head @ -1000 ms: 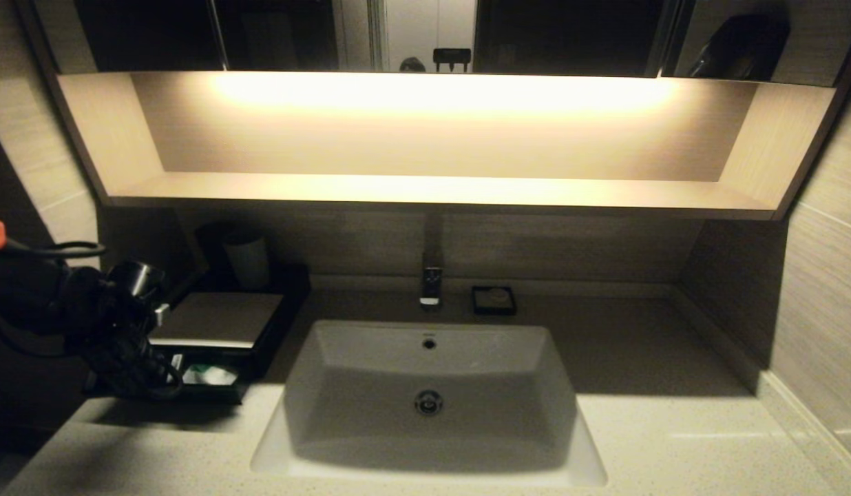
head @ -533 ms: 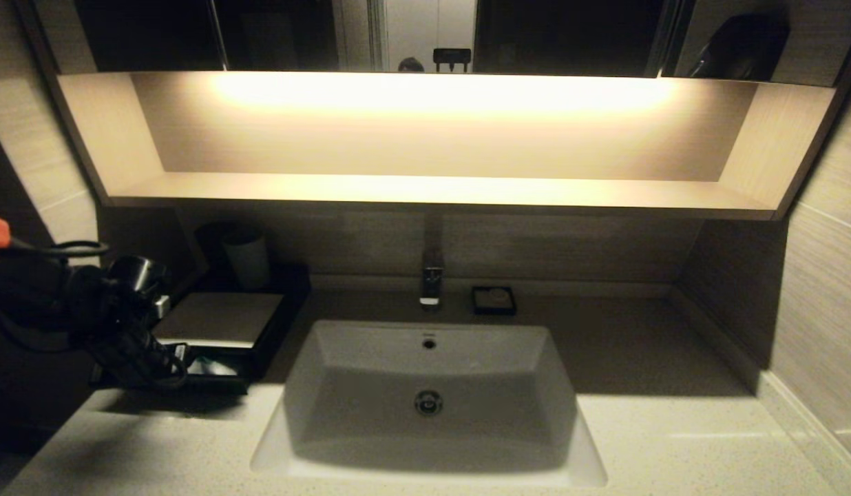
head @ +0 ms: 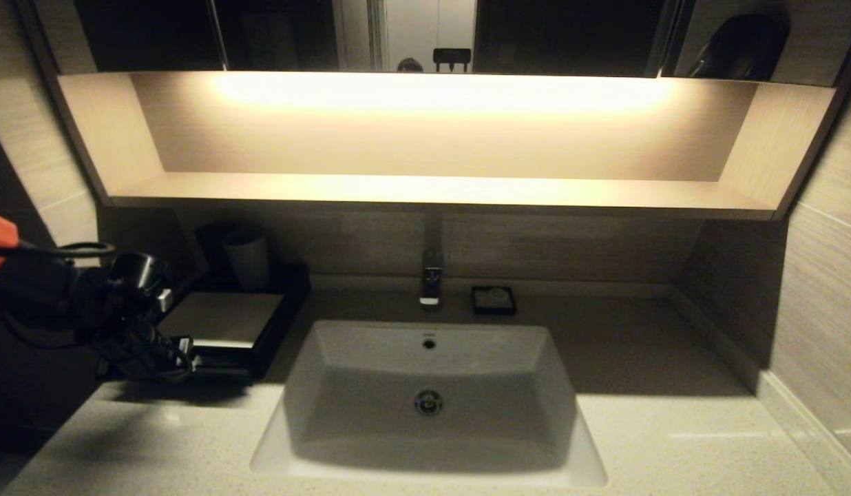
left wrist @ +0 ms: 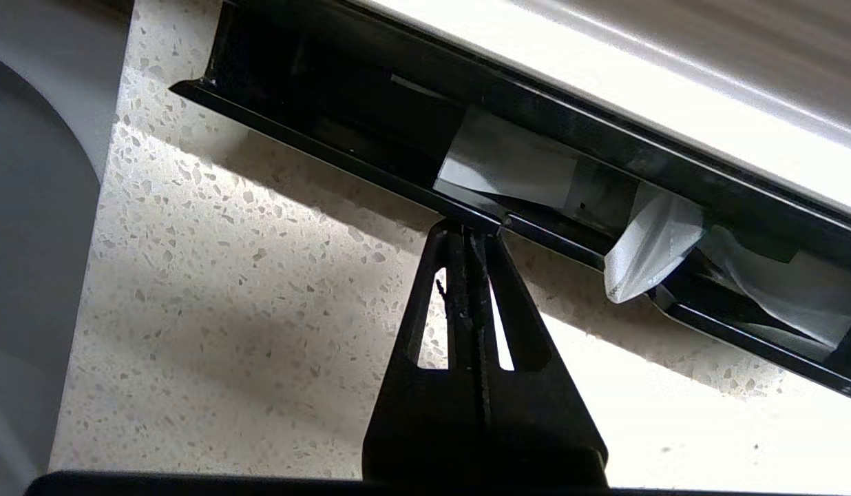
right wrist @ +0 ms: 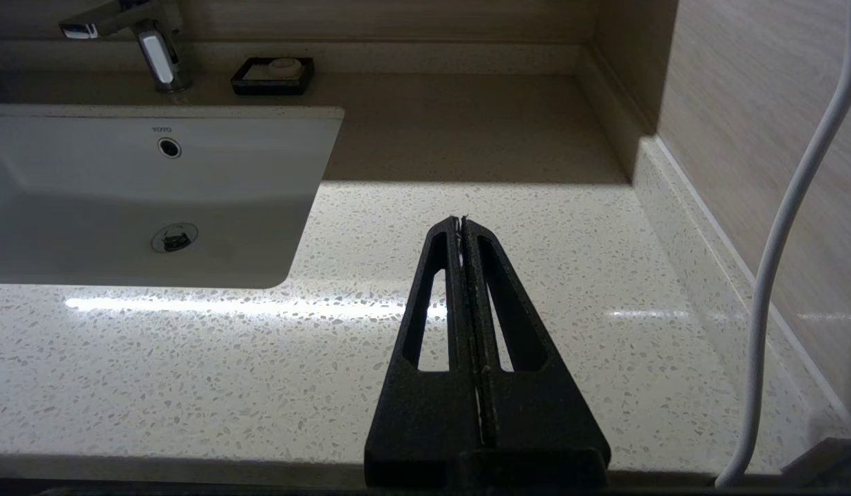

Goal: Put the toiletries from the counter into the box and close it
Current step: Close the drawer

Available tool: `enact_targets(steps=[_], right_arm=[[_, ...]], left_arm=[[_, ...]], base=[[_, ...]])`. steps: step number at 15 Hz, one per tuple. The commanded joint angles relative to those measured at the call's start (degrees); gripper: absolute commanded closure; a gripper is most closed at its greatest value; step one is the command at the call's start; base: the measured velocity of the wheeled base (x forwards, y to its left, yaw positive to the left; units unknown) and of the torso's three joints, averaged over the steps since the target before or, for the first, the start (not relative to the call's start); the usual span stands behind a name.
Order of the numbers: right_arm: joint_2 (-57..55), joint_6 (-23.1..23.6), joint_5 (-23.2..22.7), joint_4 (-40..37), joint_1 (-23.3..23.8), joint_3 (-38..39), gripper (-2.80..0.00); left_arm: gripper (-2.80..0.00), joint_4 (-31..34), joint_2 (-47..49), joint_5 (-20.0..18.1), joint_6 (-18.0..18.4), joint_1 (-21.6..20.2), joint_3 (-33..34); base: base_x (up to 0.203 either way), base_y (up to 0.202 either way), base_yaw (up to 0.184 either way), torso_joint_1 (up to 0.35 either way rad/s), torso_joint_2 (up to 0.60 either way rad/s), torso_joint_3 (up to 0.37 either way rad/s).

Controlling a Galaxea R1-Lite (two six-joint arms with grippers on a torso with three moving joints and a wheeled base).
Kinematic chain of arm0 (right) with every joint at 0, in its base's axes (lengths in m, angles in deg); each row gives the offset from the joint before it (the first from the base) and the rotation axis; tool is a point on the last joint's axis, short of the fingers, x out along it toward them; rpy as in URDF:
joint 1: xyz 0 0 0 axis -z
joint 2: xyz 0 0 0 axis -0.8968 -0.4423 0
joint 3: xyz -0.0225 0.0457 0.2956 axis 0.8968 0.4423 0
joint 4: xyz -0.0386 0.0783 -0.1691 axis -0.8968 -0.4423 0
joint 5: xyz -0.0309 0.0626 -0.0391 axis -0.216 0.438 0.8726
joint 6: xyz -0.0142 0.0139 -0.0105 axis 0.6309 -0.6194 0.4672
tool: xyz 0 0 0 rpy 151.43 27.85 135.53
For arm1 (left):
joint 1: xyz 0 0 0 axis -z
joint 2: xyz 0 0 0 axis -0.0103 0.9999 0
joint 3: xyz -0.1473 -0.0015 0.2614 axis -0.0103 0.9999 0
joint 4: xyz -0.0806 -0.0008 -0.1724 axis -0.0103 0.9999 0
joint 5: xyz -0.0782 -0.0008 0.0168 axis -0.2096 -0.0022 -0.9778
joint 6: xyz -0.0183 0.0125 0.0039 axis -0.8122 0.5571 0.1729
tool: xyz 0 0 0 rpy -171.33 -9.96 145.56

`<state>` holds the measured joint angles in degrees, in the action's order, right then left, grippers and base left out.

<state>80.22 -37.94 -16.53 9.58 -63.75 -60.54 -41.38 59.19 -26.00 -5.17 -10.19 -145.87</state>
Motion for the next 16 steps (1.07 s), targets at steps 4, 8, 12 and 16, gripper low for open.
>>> enact_targets(steps=[4,8,12,16], right_arm=[[0.0,0.0,0.0,0.0,0.0,0.0,0.00],[0.0,0.0,0.0,0.0,0.0,0.0,0.00],[0.0,0.0,0.0,0.0,0.0,0.0,0.00],[0.0,0.0,0.0,0.0,-0.1,0.0,0.00]], left_arm=[[0.00,-0.6,1.5,-0.1,-1.2,0.0,-1.6],[0.00,-3.4,2.3,-0.3,-1.3,-0.1,-1.8],[0.00,-4.9,3.0,-0.3,-2.3,-0.2,-2.4],[0.00,-6.5,3.2,-0.3,-2.4,-0.2,-2.5]], base=[[0.000,0.000,0.000,0.000,0.00,0.000],[0.000,0.000,0.000,0.000,0.00,0.000],[0.000,0.000,0.000,0.000,0.00,0.000],[0.000,0.000,0.000,0.000,0.00,0.000]])
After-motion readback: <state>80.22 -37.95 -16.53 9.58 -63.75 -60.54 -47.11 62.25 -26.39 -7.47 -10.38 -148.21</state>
